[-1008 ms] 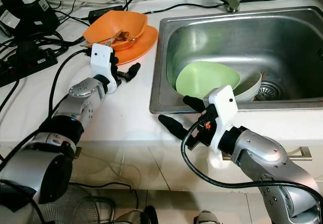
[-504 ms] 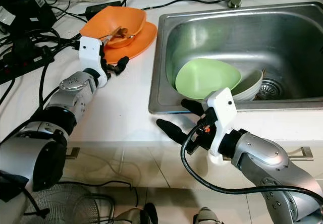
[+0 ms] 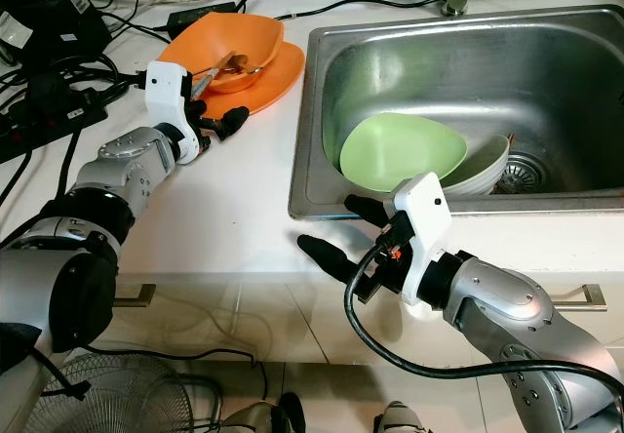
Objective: Kitchen organization
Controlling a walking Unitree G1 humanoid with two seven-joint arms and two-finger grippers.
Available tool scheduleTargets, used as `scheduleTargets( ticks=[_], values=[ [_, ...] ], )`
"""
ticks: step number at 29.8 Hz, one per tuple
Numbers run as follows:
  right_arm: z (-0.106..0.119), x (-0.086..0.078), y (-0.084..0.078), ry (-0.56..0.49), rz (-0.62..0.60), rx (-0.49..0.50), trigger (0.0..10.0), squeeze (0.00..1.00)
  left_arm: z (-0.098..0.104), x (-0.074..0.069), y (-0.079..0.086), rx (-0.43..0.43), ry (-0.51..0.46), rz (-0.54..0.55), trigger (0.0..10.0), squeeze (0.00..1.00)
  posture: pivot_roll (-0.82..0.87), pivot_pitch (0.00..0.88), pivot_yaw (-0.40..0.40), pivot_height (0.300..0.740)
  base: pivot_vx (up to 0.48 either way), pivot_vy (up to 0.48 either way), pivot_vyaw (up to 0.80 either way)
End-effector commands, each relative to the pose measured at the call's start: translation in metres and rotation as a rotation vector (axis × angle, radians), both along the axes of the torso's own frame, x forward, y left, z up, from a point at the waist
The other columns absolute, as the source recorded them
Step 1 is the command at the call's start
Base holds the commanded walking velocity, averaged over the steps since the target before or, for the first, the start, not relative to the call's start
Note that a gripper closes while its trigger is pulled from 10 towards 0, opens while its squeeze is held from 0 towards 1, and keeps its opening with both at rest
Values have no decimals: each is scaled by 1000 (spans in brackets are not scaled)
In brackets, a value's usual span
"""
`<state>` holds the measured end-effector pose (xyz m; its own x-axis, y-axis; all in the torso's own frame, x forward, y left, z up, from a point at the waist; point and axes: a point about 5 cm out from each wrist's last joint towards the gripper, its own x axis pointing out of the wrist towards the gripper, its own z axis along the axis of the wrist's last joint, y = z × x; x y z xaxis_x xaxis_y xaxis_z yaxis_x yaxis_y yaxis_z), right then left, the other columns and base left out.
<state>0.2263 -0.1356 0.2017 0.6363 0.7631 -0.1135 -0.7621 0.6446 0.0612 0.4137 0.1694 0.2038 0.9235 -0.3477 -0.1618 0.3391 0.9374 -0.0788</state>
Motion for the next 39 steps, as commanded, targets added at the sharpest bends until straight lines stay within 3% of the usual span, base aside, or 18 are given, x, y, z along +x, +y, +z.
scheduleTargets(
  ticks=[1, 14, 39],
  values=[
    [3, -3, 6, -13, 29, 3, 10000, 0, -36, -11, -1, 10, 183, -62, 10000, 0, -320, 178, 169, 740, 0, 0, 0],
    [3, 0, 8, -18, 30, 8, 10000, 0, -29, -13, -6, 91, 193, -224, 10000, 0, -309, 171, 168, 740, 0, 0, 0],
    [1, 5, 10, -22, 31, 12, 10000, 0, -24, -14, 3, 109, 191, -272, 10000, 0, -289, 147, 156, 740, 0, 0, 0]
  ],
)
